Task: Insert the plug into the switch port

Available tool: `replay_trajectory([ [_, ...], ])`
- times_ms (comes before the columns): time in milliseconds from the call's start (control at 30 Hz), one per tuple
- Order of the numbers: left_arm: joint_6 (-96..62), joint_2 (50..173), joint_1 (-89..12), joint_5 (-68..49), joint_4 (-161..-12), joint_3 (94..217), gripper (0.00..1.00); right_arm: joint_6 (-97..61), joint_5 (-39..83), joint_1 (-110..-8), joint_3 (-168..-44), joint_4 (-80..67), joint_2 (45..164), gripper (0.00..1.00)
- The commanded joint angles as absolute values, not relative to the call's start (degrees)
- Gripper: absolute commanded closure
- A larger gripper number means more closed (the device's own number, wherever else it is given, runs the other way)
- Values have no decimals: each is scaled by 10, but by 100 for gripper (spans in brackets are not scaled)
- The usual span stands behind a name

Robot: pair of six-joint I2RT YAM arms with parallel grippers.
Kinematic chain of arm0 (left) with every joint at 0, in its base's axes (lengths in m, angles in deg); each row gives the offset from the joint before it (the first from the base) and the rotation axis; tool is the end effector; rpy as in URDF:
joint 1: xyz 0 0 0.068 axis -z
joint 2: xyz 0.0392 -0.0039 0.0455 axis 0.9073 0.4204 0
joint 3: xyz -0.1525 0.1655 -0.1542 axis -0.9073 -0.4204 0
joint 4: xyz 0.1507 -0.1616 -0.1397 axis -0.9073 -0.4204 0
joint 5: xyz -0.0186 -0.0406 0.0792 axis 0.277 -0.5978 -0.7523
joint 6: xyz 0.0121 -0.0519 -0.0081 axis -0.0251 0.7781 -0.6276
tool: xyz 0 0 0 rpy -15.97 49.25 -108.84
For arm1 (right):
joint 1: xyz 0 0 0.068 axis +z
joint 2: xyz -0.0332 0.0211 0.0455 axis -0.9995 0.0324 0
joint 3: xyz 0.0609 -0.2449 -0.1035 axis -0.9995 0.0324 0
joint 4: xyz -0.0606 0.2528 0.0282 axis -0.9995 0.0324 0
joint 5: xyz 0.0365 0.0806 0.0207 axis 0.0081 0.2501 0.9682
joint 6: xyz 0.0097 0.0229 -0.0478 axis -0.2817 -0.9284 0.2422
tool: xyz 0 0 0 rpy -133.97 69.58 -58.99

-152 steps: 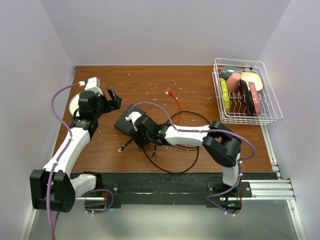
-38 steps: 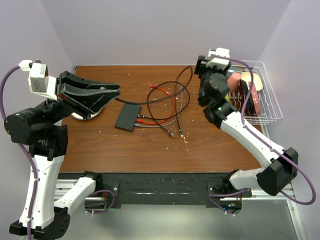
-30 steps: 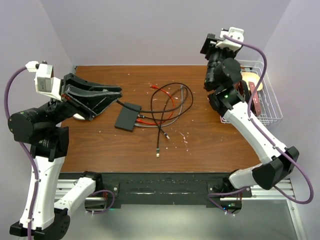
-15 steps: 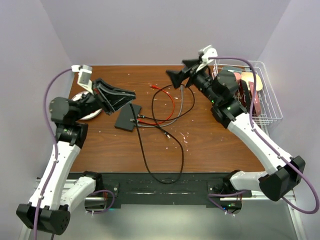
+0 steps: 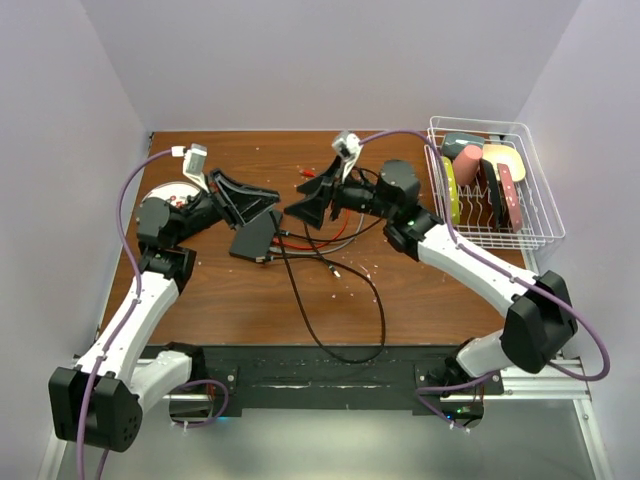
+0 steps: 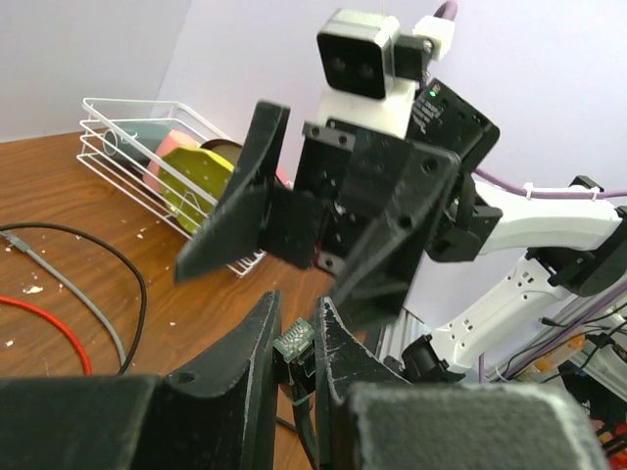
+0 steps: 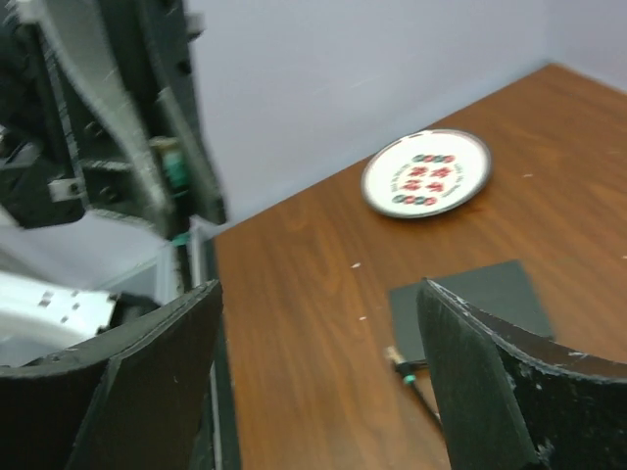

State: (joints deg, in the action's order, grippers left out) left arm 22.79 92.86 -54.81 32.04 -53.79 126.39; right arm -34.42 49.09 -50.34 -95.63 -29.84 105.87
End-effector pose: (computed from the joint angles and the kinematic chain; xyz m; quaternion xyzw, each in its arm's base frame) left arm 0.2111 -0.0661 0.3694 0.1461 0.6027 -0.5865 0.5211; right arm 0.2574 0.2252 0.3677 -0.2995 0.6113 0.5300 0.5058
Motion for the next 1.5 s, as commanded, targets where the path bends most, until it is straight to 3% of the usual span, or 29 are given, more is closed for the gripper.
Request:
replay_trajectory([
  [0,233,932,-546,306,-480,1258,100,-367,528,-475,-958,-356,1063,20],
  [200,236,939,-546,307,-470,1250,100,-379,536,-446,-958,-380,1082,33],
  [400,247,945,-546,312,-448,1240,100,-405,522,-438,-958,-411,1105,54],
  [533,247,947,-546,318,-445,1239,100,-415,466,-439,-963,-404,1111,92],
  [600,246,948,-546,323,-445,1240,100,-417,437,-438,-958,-399,1105,100],
  [667,243,948,-546,327,-446,1242,100,-409,397,-438,-957,-384,1098,100],
  [700,235,948,-546,330,-448,1244,93,-403,394,-439,-960,-376,1095,100],
  [733,229,947,-546,330,-462,1247,60,-386,393,-439,-964,-364,1094,100],
  [767,222,945,-547,326,-473,1249,43,-377,395,-439,-969,-339,1093,100],
  [833,198,931,-548,299,-523,1253,20,-350,396,-438,-979,-302,1090,100],
  [900,174,916,-551,261,-560,1258,8,-334,397,-438,-976,-285,1081,100],
  [1267,151,880,-568,235,-626,1267,5,-271,412,-438,-946,-216,1034,100],
  [1467,173,896,-568,251,-587,1252,12,-274,406,-439,-939,-209,1018,100],
])
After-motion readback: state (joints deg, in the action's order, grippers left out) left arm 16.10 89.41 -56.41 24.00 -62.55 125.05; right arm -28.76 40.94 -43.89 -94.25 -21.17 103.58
